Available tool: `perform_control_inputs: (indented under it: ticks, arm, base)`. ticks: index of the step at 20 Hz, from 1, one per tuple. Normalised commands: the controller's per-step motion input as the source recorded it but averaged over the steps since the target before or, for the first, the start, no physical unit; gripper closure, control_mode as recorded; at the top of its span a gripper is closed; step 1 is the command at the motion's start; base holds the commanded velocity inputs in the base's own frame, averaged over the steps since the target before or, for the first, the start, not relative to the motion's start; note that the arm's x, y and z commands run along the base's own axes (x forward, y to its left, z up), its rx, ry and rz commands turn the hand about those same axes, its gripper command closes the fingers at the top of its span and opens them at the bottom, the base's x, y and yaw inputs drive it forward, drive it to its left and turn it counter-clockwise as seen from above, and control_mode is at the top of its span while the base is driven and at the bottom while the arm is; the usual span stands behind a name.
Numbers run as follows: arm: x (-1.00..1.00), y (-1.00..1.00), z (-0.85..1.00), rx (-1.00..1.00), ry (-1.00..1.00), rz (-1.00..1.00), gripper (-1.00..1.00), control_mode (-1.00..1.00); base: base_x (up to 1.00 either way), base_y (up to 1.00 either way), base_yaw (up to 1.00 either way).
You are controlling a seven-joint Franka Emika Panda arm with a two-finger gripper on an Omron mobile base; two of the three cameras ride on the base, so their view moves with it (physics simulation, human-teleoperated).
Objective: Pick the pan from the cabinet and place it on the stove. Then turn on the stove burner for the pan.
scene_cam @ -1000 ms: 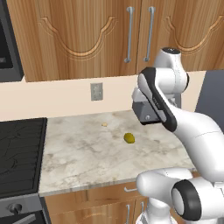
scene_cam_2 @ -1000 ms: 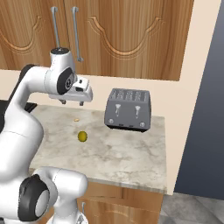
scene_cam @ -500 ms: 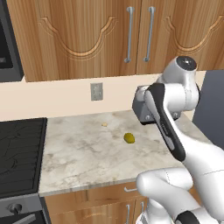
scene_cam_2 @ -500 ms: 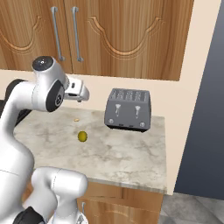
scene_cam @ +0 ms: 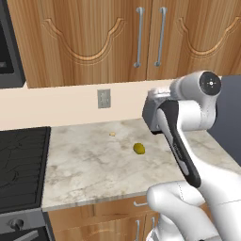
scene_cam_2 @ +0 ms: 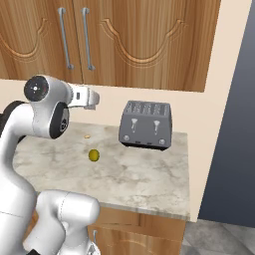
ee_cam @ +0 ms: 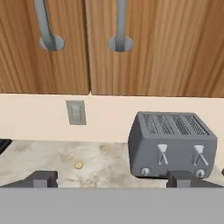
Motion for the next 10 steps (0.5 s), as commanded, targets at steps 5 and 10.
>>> perform_control_inputs:
  ticks: [5,10]
  arm:
    - [0.27,0.0,0.54,0.0,-0.26,0.0,-1.0,-1.0]
    - [0.35,0.0,0.48,0.0,-0.24,0.0,-1.0,-1.0]
  base:
    - [0.0,0.0,0.0]
    - [0.0,0.0,0.0]
